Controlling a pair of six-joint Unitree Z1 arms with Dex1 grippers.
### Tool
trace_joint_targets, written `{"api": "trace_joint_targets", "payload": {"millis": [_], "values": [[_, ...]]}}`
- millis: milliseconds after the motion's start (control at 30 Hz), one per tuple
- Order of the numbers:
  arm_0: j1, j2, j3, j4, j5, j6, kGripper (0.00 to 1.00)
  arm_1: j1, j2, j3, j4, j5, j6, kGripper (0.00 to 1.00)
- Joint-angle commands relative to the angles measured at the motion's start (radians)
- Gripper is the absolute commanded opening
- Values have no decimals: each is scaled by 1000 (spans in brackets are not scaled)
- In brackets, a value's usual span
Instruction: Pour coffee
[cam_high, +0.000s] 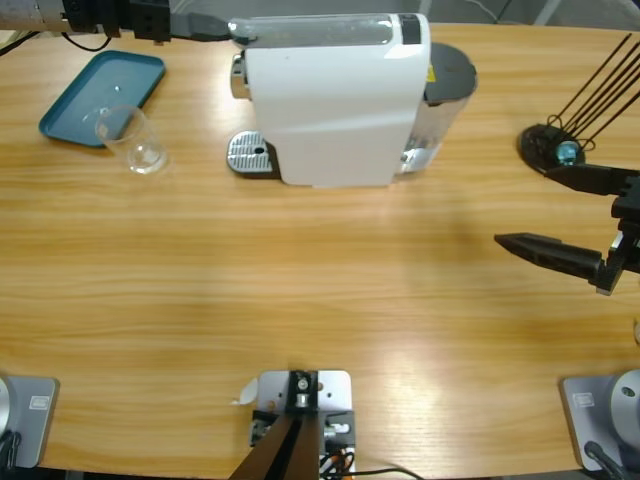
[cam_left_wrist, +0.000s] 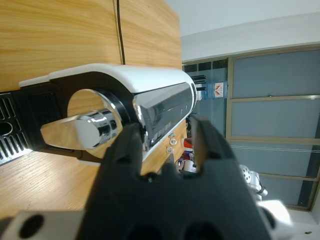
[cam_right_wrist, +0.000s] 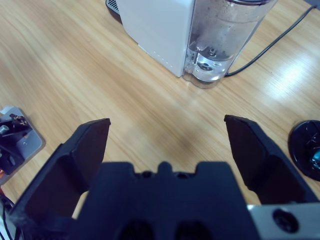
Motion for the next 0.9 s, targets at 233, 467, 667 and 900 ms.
{"api": "trace_joint_targets", "payload": {"millis": [233,467,667,900], "values": [[22,-1,16,-19,7,25,0,8,-15,31,11,3,-12,1000],[16,-54,17,-19,28,33,0,8,-14,31,10,3,-12,1000],[-3,-102,-17,1,52,33,0,8,-14,31,10,3,-12,1000],[-75,-71,-101,47,73,31,0,8,-16,31,11,4,-12,1000]]}}
